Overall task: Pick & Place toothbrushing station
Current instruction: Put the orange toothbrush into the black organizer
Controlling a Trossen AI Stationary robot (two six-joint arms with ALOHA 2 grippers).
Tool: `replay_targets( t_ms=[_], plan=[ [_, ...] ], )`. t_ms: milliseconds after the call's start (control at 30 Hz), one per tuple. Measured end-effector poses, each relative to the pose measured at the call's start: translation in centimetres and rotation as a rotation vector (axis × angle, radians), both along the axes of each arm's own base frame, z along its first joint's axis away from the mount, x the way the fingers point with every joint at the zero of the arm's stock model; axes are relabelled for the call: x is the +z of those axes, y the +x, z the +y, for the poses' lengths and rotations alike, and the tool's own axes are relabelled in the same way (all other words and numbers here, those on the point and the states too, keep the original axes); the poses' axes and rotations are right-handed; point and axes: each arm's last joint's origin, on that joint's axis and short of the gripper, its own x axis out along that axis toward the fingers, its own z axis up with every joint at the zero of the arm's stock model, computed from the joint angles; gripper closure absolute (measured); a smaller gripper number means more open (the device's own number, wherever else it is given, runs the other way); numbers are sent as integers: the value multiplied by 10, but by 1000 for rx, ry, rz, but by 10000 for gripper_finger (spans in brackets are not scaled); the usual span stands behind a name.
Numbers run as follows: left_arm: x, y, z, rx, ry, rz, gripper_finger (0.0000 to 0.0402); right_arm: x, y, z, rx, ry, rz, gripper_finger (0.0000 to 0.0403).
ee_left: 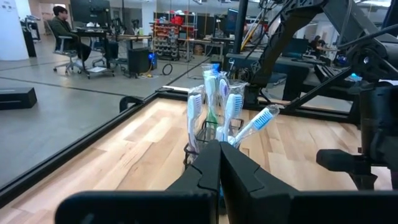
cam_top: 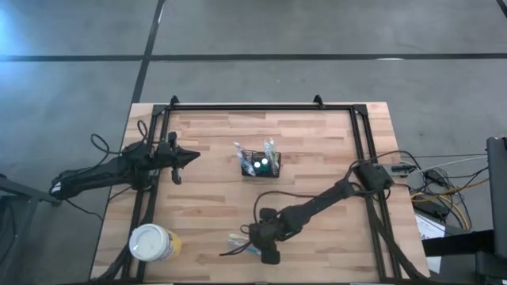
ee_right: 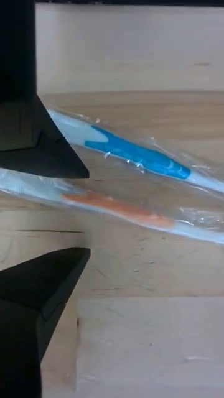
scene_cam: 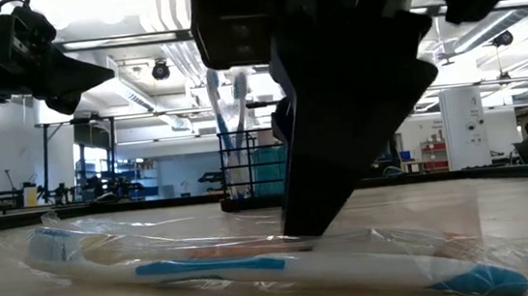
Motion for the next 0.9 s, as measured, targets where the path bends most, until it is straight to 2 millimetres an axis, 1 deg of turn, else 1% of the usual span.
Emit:
replay_targets(
  t_ms=[133, 267, 367, 567, 600, 767, 900],
  plan=[
    [0, 0, 0, 0, 0, 0, 394, -6, 1, 1, 17, 17, 22, 230],
    [0, 0, 0, 0, 0, 0, 394, -7, 1, 0, 27, 10, 23, 253],
    [0, 0, 0, 0, 0, -1, 394, -6, 0, 0, 41, -7, 17, 286],
    [0, 0, 0, 0, 0, -1, 394, -6, 0, -4, 45, -16, 29, 374],
    [0, 0, 0, 0, 0, -2, 394, -5, 0, -5, 47, -17, 29, 381],
    [0, 0, 0, 0, 1, -4, 394, -2, -2, -5, 68, -61, 12, 382],
    [1, 0, 0, 0, 8, -4, 394, 13, -5, -8, 65, -114, -18, 382]
  ],
)
